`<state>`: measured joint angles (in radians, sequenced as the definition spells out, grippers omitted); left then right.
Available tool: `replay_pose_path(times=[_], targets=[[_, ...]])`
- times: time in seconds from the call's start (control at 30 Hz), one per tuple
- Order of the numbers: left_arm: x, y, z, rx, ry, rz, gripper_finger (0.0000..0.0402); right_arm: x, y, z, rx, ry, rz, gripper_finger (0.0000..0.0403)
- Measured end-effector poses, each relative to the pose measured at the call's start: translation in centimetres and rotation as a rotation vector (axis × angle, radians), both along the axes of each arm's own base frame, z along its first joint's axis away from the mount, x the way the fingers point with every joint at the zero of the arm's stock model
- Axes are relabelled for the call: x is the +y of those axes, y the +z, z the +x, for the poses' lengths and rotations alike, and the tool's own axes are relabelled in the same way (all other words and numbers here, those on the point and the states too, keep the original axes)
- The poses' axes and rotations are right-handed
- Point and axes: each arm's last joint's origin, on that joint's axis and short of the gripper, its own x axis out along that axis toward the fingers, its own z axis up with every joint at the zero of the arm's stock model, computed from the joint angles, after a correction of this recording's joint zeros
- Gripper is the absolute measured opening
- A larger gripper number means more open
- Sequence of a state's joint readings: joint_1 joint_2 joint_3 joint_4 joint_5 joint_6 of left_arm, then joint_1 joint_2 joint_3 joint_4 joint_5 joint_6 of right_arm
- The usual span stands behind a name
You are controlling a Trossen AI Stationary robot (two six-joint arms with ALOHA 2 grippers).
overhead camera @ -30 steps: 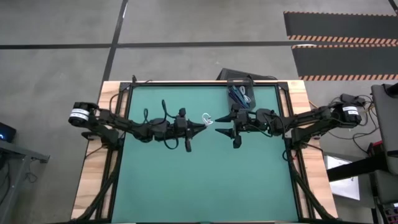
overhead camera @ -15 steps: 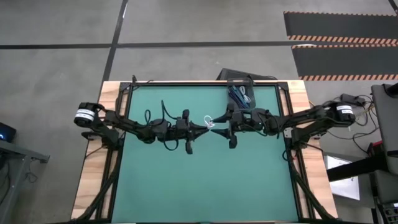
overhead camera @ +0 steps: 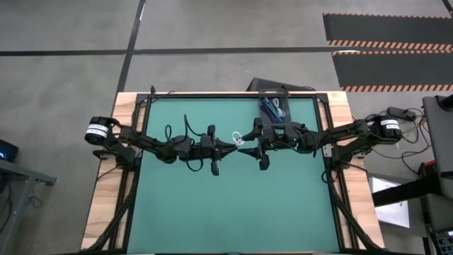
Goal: Pick and place USB-C Cables
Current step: Put the white charger cable into the black bin
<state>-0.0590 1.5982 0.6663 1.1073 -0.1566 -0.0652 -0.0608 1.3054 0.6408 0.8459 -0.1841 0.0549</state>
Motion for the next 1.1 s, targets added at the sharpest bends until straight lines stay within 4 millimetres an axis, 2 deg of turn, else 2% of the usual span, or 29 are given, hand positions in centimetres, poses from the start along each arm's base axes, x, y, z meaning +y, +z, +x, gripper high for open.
replay_pose_path(times=[0.27, 0.77, 0.93, 1.1], targets=[[0.0, 0.3, 0.1, -0.012, 0.006, 0.001, 0.0004, -0.1, 0.0, 1.5, 0.005, -0.001, 0.0, 0.0168], [0.0, 0.2, 0.0, -0.008, 0.005, -0.001, 0.0004, -0.1, -0.1, 1.8, 0.008, 0.003, -0.003, 0.0058], [0.0, 0.1, 0.0, -0.007, 0.005, -0.001, 0.0007, -0.1, -0.1, 1.8, 0.007, 0.002, -0.003, 0.0051], [0.0, 0.1, 0.0, -0.006, 0.004, -0.008, 0.0032, -0.1, -0.1, 1.8, 0.007, 0.0, -0.002, 0.0049]])
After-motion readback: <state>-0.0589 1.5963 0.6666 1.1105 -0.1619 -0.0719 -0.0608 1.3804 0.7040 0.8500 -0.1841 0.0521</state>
